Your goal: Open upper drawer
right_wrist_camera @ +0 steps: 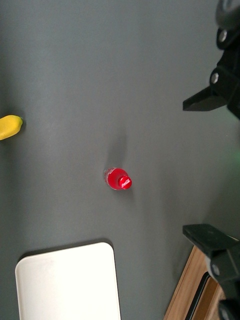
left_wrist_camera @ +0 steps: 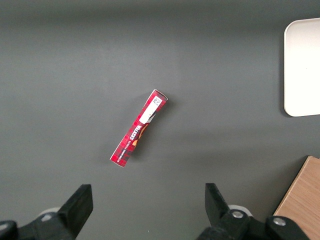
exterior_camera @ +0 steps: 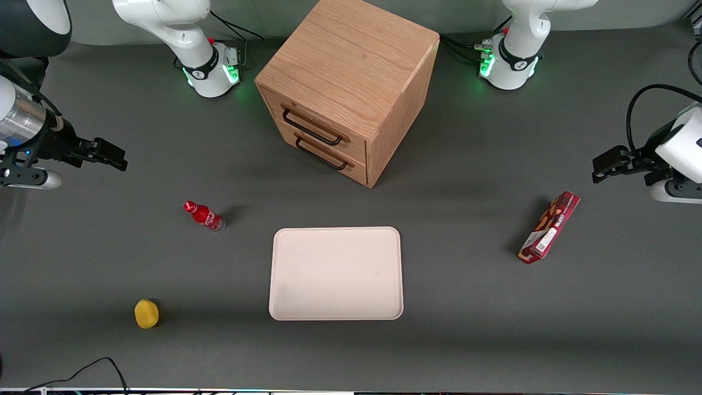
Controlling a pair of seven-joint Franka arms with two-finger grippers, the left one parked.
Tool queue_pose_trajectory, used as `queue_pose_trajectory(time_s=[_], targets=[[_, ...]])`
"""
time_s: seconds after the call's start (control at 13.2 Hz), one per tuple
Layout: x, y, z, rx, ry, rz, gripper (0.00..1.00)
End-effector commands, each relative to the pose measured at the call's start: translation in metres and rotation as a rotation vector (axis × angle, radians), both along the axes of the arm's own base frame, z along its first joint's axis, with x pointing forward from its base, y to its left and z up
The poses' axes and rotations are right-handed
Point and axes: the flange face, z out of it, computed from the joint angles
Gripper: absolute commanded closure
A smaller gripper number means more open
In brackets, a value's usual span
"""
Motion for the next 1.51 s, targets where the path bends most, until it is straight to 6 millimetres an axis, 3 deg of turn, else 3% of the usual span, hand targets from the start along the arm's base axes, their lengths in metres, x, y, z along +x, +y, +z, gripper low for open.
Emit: queue_pose_trajectory(time_s=[0.0, 0.3, 0.53, 0.75, 0.91, 1.13, 1.43], targets=[[0.004, -0.001, 0.004, 0.022, -0.002, 0.025, 0.00], [0.003, 0.003, 0.005, 0.024, -0.002, 0.040, 0.00], [-0.006, 0.018, 0.019, 0.023, -0.008, 0.066, 0.00], [-0.022, 0.084, 0.038, 0.082, 0.019, 0.184, 0.00], [-0.026, 0.120, 0.034, 0.189, 0.044, 0.251, 0.00], [-0.017, 0.152, 0.015, 0.418, 0.069, 0.585, 0.00], [-0.018, 0.211, -0.037, 0.476, 0.176, 0.714, 0.00]])
